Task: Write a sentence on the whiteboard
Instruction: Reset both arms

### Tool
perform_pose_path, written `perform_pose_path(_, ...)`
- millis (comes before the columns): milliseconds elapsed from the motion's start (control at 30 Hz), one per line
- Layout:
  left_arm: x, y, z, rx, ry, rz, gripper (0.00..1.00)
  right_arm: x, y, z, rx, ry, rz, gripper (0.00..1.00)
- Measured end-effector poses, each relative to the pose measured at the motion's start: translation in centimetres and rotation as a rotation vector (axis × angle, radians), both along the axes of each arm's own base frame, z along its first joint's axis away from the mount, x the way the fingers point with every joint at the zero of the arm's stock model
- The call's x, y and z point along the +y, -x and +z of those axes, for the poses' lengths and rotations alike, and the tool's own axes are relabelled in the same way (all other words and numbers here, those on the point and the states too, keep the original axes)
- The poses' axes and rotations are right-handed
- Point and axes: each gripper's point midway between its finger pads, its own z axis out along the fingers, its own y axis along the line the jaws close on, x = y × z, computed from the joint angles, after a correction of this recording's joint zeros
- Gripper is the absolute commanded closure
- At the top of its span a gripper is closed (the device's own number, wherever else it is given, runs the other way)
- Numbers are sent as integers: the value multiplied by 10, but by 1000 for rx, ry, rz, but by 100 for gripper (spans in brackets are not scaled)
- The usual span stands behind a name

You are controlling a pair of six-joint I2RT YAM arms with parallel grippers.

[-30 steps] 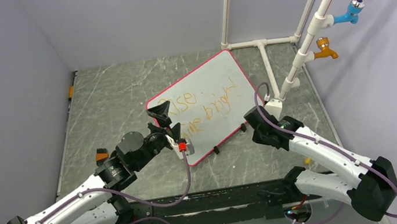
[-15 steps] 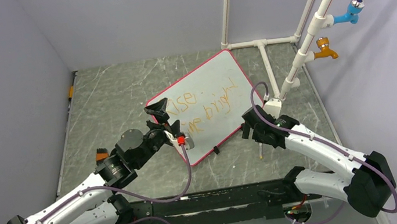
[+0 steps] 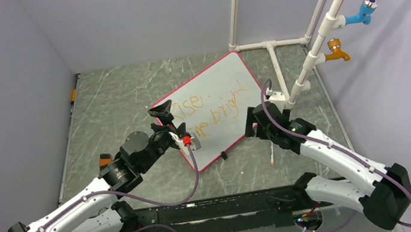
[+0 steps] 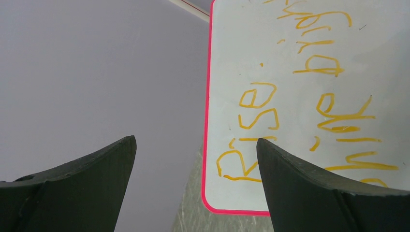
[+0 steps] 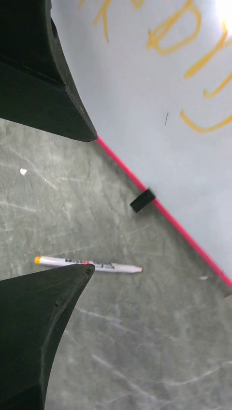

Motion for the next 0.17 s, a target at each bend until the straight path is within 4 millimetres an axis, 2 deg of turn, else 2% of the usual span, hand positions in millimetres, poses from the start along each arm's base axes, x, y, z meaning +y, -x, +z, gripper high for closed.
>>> perform_pose_path(167, 1, -1, 0, 4, 4, 8, 1, 11, -9, 24, -77, -51, 49, 0)
